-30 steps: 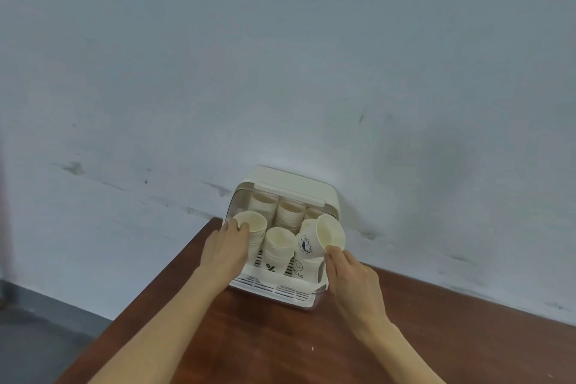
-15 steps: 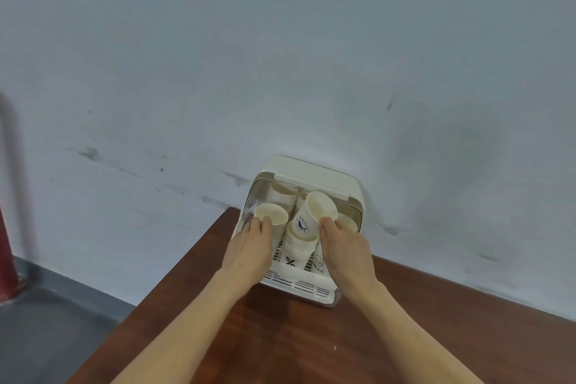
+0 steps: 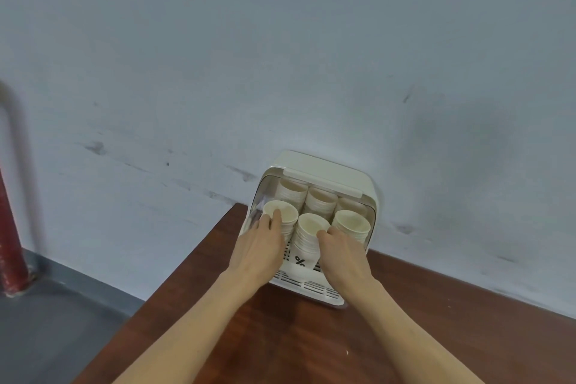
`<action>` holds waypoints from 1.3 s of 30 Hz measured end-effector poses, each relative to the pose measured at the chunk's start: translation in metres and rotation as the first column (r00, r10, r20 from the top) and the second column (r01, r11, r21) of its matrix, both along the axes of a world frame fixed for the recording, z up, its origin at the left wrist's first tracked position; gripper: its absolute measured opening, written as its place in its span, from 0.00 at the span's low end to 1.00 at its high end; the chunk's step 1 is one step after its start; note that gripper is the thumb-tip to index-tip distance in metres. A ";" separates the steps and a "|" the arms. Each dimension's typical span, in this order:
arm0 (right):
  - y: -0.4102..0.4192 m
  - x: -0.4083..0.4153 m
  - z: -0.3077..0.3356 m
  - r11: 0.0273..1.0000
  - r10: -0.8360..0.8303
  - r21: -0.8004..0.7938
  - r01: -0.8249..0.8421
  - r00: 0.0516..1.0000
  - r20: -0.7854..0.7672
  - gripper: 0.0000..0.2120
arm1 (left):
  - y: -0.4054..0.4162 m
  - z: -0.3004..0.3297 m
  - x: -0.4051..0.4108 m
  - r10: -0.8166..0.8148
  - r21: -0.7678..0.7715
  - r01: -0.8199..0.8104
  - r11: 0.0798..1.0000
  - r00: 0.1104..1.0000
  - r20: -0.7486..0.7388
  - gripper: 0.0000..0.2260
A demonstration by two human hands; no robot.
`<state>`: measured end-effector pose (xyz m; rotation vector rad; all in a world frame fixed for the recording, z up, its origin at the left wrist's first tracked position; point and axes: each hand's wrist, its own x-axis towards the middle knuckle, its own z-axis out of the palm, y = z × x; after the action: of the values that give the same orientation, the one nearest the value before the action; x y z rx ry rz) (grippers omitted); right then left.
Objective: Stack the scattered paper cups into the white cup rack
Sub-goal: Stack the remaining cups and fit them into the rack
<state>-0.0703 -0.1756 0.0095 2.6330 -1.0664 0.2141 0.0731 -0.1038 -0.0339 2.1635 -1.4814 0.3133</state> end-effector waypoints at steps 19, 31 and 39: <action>-0.056 -0.002 0.040 0.981 -0.003 -0.173 0.089 0.896 0.444 0.18 | -0.048 0.057 0.045 -0.076 -0.189 0.082 0.979 0.996 0.037 0.20; -0.066 -0.009 0.035 0.998 -0.026 -0.045 0.048 0.916 0.401 0.18 | -0.049 0.056 0.044 -0.143 -0.126 0.138 0.982 0.989 -0.029 0.20; -0.051 -0.021 0.027 1.000 0.030 -0.023 -0.021 0.858 0.513 0.20 | -0.022 0.055 0.050 -0.194 -0.126 0.186 0.974 0.980 -0.051 0.21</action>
<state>-0.0917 -0.2268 0.0369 2.6371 -1.1669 0.9753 0.1231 -0.1259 0.0211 1.9033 -1.5779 0.2578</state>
